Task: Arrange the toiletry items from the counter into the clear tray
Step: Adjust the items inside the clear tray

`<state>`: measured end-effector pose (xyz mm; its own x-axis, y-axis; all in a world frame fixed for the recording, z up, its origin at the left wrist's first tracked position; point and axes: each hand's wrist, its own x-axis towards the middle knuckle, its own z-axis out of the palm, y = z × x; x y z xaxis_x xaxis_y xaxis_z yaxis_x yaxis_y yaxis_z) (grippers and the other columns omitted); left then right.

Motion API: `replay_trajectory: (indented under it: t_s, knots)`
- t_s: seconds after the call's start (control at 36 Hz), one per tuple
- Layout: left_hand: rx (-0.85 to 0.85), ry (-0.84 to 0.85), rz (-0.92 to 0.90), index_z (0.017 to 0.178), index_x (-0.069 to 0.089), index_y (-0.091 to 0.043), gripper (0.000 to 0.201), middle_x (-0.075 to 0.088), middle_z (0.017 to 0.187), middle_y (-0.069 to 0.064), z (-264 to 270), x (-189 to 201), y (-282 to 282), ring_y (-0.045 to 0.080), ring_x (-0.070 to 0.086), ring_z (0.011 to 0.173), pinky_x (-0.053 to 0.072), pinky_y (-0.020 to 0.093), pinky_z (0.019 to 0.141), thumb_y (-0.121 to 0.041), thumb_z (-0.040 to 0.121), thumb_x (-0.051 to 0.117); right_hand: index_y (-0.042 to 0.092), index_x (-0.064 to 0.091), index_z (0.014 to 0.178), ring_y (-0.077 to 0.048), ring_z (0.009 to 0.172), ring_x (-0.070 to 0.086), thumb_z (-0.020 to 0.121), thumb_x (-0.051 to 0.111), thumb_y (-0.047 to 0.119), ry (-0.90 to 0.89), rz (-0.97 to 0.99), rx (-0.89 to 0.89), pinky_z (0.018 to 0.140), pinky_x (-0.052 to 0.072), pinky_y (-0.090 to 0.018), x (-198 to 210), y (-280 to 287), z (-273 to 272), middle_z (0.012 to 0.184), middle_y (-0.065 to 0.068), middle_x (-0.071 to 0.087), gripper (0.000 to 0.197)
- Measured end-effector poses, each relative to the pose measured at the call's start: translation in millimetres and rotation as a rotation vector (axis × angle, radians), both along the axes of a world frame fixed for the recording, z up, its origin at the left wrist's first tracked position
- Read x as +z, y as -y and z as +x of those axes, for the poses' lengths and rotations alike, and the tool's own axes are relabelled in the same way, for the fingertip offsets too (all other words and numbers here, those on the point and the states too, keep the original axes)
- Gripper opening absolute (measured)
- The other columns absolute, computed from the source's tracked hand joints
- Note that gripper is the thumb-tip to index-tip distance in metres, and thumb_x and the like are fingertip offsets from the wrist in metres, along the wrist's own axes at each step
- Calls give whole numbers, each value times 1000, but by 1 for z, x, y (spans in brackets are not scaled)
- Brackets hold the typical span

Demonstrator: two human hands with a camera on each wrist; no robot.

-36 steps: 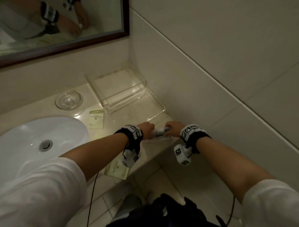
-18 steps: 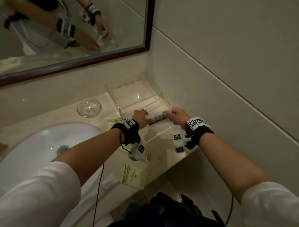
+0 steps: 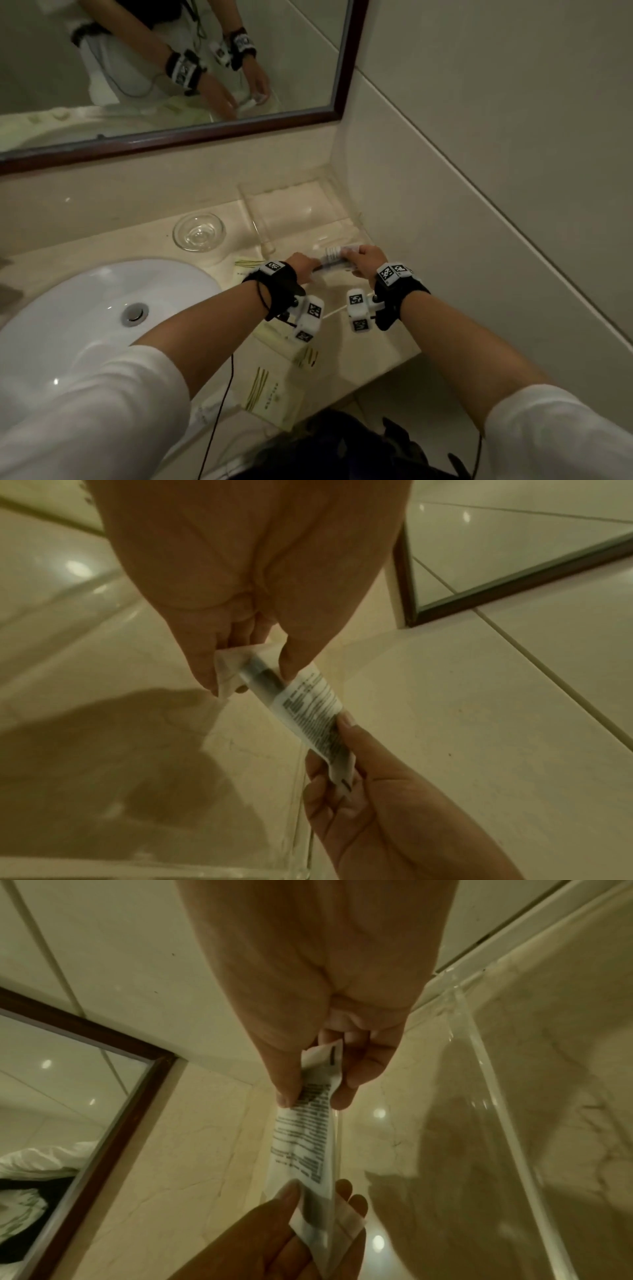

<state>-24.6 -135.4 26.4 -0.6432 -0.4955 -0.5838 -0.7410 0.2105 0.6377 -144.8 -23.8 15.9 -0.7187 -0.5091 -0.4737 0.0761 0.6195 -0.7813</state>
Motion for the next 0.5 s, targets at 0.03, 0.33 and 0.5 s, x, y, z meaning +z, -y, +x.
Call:
replay_trajectory:
  t_s: [0.03, 0.33, 0.5]
  knots:
    - [7, 2, 14, 135, 47, -9, 44, 54, 132, 16, -3, 0, -1, 32, 52, 119, 38, 33, 96, -29, 96, 50, 9, 63, 90, -26, 82, 59, 89, 61, 29, 2, 17, 14, 63, 49, -28, -2, 1, -4, 93, -13, 61, 20]
    - [109, 36, 158, 130, 49, 6, 45, 52, 134, 26, -44, -32, 5, 37, 52, 123, 40, 17, 59, -21, 95, 52, 11, 61, 114, -34, 108, 59, 96, 34, 25, -313, 369, 343, 89, 47, -37, -42, 23, -57, 121, -17, 60, 35]
    - [250, -1, 245, 133, 48, 3, 44, 51, 136, 22, -58, -45, 8, 34, 51, 124, 37, 14, 57, -22, 96, 52, 9, 58, 116, -34, 105, 58, 95, 43, 24, -452, 454, 454, 87, 47, -37, -21, 19, -54, 119, -18, 59, 30]
